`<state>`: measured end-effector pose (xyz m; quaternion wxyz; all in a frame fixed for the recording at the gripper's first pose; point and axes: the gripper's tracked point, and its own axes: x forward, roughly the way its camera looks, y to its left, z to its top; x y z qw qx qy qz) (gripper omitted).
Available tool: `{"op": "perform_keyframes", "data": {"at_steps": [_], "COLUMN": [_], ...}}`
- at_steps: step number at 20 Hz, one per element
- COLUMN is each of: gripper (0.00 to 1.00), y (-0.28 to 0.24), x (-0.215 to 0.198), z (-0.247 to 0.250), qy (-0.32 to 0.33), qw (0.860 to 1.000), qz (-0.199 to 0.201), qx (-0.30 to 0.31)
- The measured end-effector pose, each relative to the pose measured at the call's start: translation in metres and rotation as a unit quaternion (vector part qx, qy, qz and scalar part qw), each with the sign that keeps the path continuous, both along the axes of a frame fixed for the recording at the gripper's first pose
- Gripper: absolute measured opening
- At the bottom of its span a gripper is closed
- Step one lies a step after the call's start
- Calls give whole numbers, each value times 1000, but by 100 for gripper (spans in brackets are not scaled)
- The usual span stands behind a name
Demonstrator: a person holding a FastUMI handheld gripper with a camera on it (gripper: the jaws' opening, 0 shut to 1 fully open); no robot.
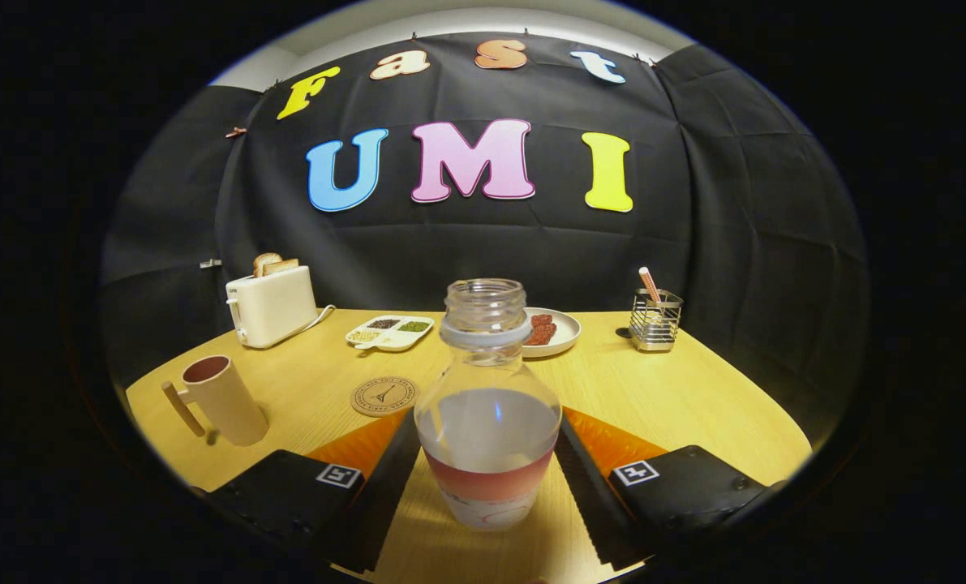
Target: Take the bottle from table, then pour the juice into the cup, finally place the bottle on the coaster
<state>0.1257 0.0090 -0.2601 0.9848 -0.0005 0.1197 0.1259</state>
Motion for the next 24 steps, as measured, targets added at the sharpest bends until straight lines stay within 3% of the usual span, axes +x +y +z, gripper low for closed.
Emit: {"op": "perform_keyframes", "data": {"at_steps": [5, 14, 24], "gripper": [81, 76, 76], "y": [0, 28, 80], "x": [4, 1, 8], "z": [-3, 21, 70], "qy": [-7, -22, -86], "qw": [1000, 994, 961], "qz": [5, 67, 125], "qx": [-15, -83, -230]}}
